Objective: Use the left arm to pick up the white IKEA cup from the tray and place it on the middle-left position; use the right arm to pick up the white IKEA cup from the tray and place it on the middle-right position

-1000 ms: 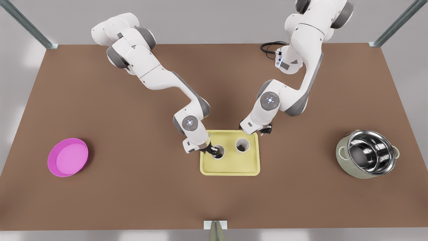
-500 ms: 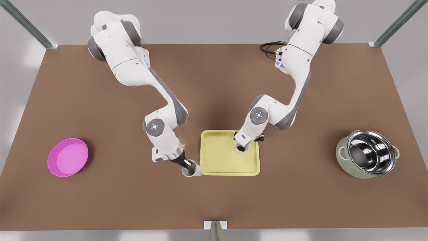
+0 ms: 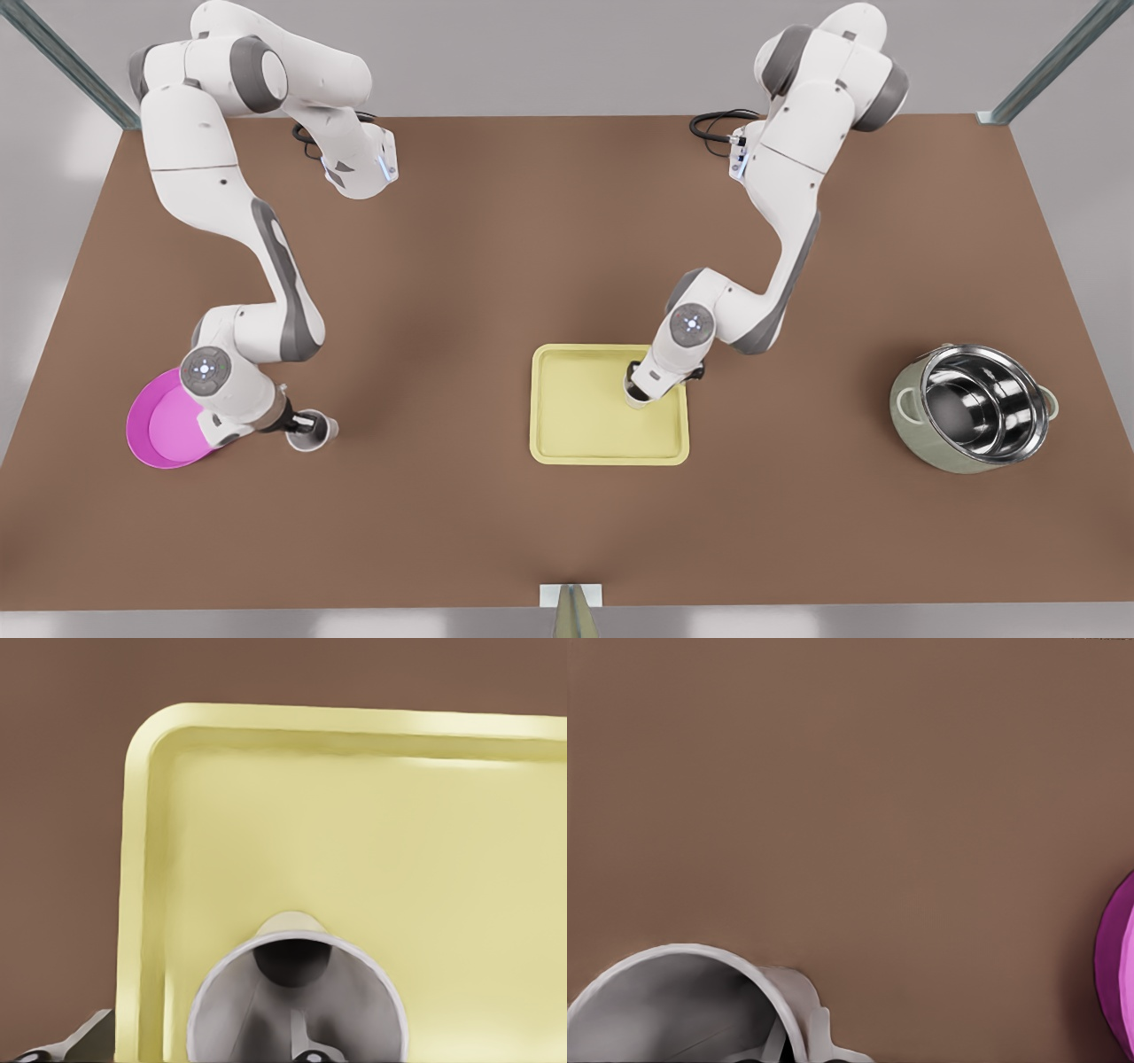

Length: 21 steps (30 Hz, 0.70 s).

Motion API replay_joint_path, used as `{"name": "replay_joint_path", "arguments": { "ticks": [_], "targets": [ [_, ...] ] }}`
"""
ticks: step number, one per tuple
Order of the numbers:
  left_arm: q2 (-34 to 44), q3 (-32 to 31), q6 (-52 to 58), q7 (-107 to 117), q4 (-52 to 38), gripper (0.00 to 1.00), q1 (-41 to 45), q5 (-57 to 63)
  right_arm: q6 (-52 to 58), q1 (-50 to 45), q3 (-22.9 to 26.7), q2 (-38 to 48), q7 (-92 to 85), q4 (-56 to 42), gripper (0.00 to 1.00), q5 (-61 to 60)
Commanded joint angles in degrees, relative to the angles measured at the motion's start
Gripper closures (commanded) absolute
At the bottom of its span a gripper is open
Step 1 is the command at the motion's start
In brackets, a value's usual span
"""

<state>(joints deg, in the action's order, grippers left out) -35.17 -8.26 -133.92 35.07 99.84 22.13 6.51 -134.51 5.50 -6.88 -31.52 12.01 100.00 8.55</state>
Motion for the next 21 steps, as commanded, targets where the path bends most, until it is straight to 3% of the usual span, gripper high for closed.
{"name": "replay_joint_path", "arguments": {
  "ticks": [1, 3, 5, 9, 11, 12, 16, 21],
  "targets": [
    [-0.2, 0.0, -2.3, 3.5, -0.2, 0.21, 0.0, 0.1, -3.0, 0.6, 0.0, -0.1, -32.7, 1.2, 1.0, -1.1],
    [-0.1, 0.0, -2.2, 3.5, -0.3, 0.57, 0.0, 0.1, -2.7, 0.7, 0.0, -0.2, -32.7, 1.4, 1.0, -1.7],
    [-0.1, 0.0, -2.1, 3.7, -0.5, 0.76, -0.1, 0.0, -3.0, 0.7, 0.0, -0.6, -32.7, 1.3, 0.0, -1.8],
    [0.5, 0.0, -1.5, 3.9, -0.6, 0.79, -0.2, -0.4, -2.8, 0.8, 0.0, -0.6, -33.5, 1.2, 0.0, -1.8],
    [0.5, 0.0, -1.5, 5.3, -0.7, 0.91, 0.0, -0.4, -2.2, 2.1, -0.1, -0.1, -33.9, 1.2, 0.0, -1.6],
    [0.6, 0.0, -1.5, 5.7, -0.7, 0.91, 0.0, -0.3, -1.0, 2.6, -0.1, 0.8, -36.2, 1.2, 0.0, -1.7],
    [4.1, 0.2, 8.3, -3.9, -3.2, 0.93, -5.6, -0.1, 8.1, 3.6, -0.1, 5.2, -38.7, 1.4, 0.0, -5.8],
    [5.0, 0.2, 10.4, -21.3, -3.2, 0.93, -17.3, -0.3, 34.9, 2.7, -1.5, 12.4, -25.5, -14.6, 0.0, -6.4]
  ]
}}
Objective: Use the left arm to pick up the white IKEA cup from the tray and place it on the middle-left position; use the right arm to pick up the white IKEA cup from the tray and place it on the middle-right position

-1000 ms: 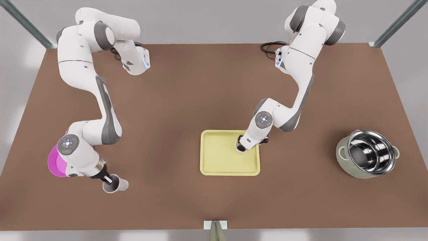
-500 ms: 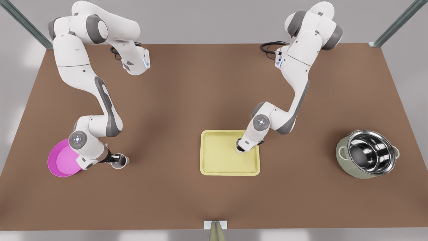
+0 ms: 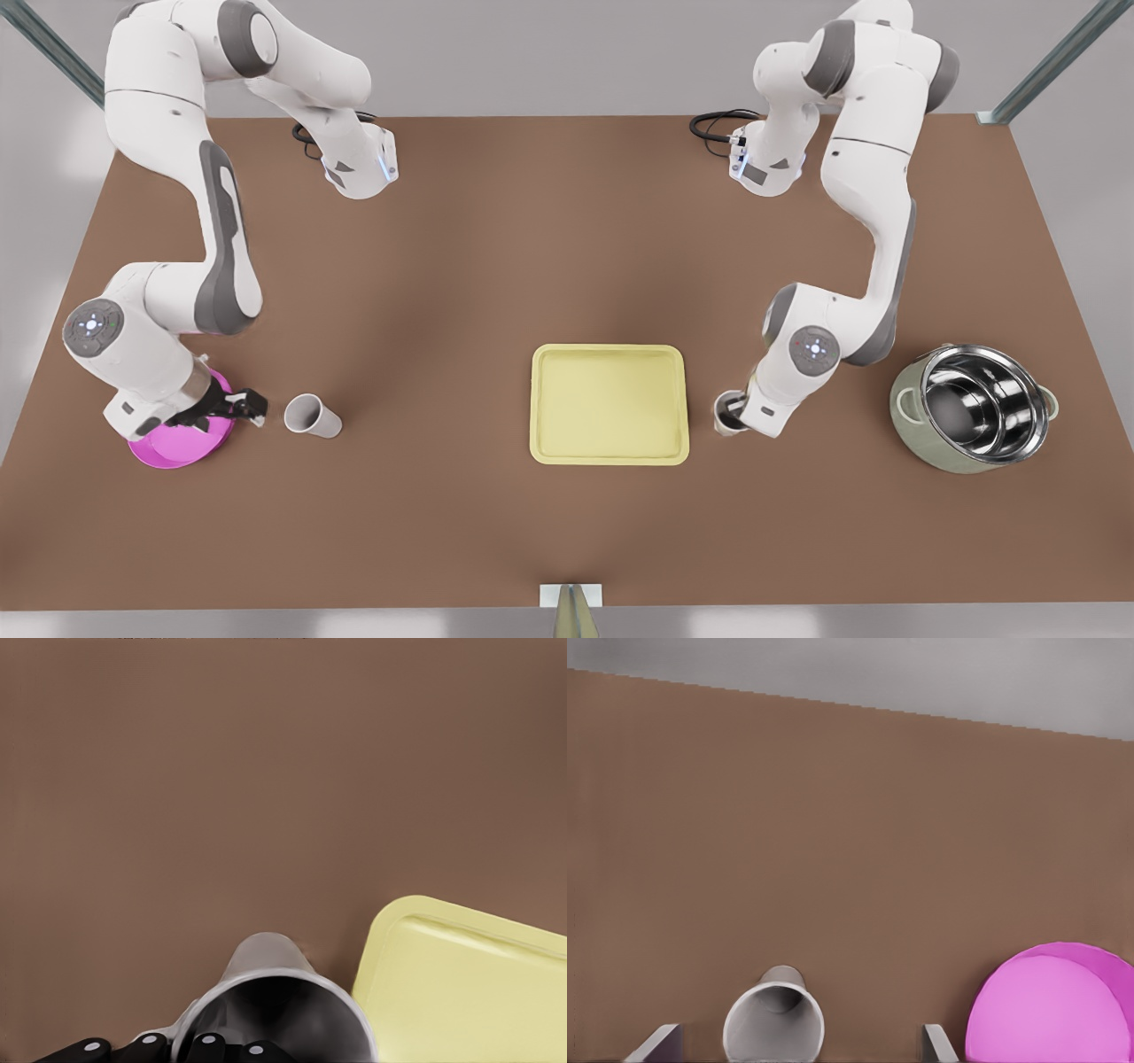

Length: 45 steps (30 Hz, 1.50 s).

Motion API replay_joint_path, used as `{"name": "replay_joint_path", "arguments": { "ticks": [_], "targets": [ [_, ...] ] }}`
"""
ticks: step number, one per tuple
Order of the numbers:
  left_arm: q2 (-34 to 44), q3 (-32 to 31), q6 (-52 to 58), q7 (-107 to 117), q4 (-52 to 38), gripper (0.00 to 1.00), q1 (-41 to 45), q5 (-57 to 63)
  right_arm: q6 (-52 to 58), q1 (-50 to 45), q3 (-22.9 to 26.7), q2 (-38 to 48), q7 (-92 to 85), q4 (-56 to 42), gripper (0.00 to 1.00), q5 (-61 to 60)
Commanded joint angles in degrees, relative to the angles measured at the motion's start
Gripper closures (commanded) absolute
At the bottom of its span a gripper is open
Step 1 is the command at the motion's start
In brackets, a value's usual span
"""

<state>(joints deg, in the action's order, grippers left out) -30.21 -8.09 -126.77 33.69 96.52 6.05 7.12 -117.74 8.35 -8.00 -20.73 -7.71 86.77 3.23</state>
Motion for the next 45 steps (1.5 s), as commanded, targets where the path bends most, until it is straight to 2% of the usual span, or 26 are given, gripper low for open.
{"name": "replay_joint_path", "arguments": {
  "ticks": [1, 2, 3, 12, 13, 14, 25, 29, 36, 41, 42, 45],
  "targets": [
    [-0.3, 0.0, 2.8, -23.7, -0.4, 0.93, -3.4, -0.7, 29.1, -0.5, -0.6, 1.6, -4.8, -8.7, 0.0, -1.0],
    [-0.7, 0.0, 0.8, -27.0, -0.8, 0.93, -5.7, -0.8, 36.8, -2.0, -0.7, 1.6, -2.2, -13.6, 0.0, -0.9],
    [-2.3, 0.0, -2.7, -28.4, -0.8, 0.93, -6.4, -0.6, 38.2, -2.2, -0.8, 5.2, 6.5, -13.6, 0.0, -1.0],
    [-8.2, -0.1, -7.2, -31.0, -1.1, 0.92, -9.2, -1.1, 39.4, -1.8, 0.5, 6.5, 7.1, -16.1, 0.0, -1.5],
    [-8.2, -0.1, -7.3, -31.0, -1.1, 0.88, -9.2, -1.1, 39.0, -1.8, 0.5, 6.5, 7.1, -16.1, 0.0, -1.5],
    [-8.2, -0.1, -7.3, -31.0, -1.1, 0.0, -9.3, -1.1, 38.9, -1.7, 0.6, 6.5, 7.1, -16.1, 0.0, -1.5],
    [-7.6, -0.2, -6.4, -32.4, -1.9, 0.0, -9.3, -0.6, 38.5, -0.9, 0.7, 6.7, 7.3, -17.2, 0.0, -1.4],
    [-5.1, -0.1, -1.3, -32.8, -1.0, 0.0, -9.6, -0.5, 38.5, -0.9, 0.7, 6.7, 7.3, -17.2, 0.0, -1.4],
    [-1.5, 0.0, 0.3, -32.3, 1.2, 0.0, -9.6, -0.8, 38.5, -0.9, 0.6, 6.6, 7.4, -17.2, 0.0, -1.4],
    [13.2, 0.1, 34.5, -32.8, -17.0, 0.0, -10.2, -5.4, 38.5, -0.9, 0.7, 6.7, 7.4, -17.2, 0.0, -1.4],
    [13.3, -0.2, 38.2, -32.8, -20.9, 0.0, -10.1, -5.3, 38.5, -0.9, 0.7, 6.6, 7.4, -17.2, 0.0, -1.4],
    [14.7, -0.1, 39.3, -32.6, -20.9, 0.0, -10.1, -5.4, 38.5, -0.9, 0.6, 6.6, 7.4, -17.2, 0.0, -1.4]
  ]
}}
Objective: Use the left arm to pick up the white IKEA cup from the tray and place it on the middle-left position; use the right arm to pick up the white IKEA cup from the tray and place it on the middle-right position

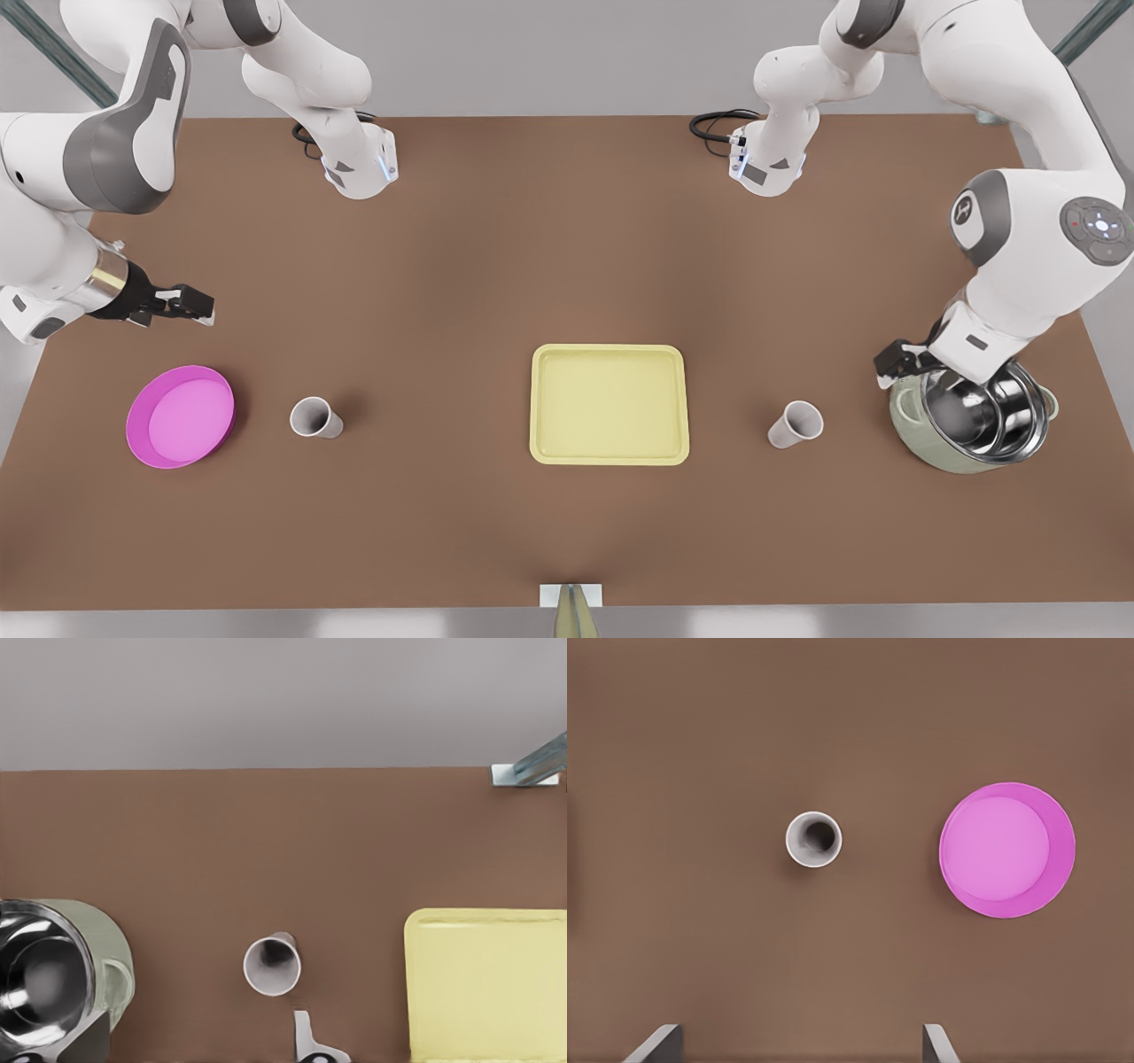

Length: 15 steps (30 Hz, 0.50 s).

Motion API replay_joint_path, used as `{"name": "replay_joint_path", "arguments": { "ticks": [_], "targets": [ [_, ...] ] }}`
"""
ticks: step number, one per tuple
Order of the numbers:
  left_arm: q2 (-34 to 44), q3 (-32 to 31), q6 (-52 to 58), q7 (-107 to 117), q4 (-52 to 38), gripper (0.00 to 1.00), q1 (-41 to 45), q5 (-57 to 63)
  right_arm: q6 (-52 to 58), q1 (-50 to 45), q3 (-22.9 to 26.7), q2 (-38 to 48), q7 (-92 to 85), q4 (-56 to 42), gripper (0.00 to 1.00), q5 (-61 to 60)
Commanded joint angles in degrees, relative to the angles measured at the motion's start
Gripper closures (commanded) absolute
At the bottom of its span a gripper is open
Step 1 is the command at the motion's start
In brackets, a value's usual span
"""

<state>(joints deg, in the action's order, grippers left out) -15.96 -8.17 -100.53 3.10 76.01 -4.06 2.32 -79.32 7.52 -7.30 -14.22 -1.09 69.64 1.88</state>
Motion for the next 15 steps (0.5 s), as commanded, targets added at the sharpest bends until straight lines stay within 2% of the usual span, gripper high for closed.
{"name": "replay_joint_path", "arguments": {
  "ticks": [1, 15],
  "targets": [
    [0.9, -0.1, 13.8, -1.9, -0.4, 0.0, 0.0, -0.6, 0.0, 0.0, 0.0, 0.1, 0.7, 0.0, 0.0, 0.0],
    [1.6, -0.3, 13.9, -1.7, -0.4, 0.0, 0.0, -0.7, 0.0, 0.0, 0.0, 0.1, 0.7, 0.0, 0.0, 0.0]
  ]
}}
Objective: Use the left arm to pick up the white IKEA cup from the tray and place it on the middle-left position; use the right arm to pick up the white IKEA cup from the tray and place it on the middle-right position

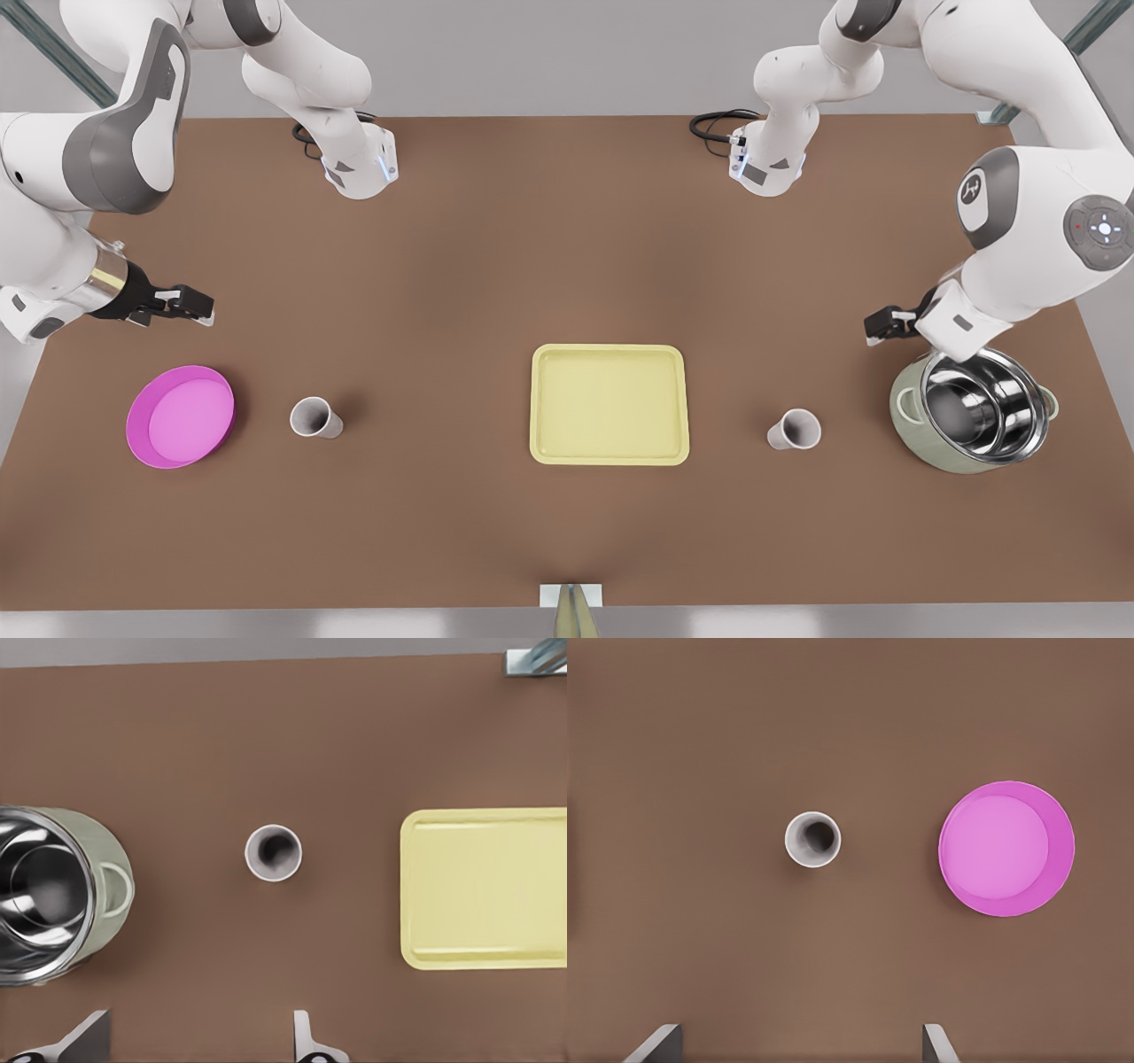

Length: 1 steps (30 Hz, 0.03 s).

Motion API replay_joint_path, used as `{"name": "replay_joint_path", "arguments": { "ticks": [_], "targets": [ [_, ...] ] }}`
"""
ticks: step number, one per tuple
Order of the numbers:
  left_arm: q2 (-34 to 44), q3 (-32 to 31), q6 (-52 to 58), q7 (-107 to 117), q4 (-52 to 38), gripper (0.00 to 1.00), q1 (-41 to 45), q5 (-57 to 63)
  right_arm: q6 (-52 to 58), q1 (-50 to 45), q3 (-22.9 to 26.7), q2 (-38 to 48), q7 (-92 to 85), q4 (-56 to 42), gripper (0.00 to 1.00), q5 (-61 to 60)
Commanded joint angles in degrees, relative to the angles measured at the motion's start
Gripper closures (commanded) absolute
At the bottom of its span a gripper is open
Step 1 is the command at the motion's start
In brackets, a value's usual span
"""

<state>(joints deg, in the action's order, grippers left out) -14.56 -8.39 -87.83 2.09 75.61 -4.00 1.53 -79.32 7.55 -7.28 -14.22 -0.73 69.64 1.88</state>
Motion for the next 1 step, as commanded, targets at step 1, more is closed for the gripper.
{"name": "replay_joint_path", "arguments": {
  "ticks": [1],
  "targets": [
    [0.3, 0.0, 1.2, -0.7, 0.0, 0.0, 0.0, 0.0, 0.0, 0.0, 0.0, 0.1, 0.3, 0.0, 0.0, 0.0]
  ]
}}
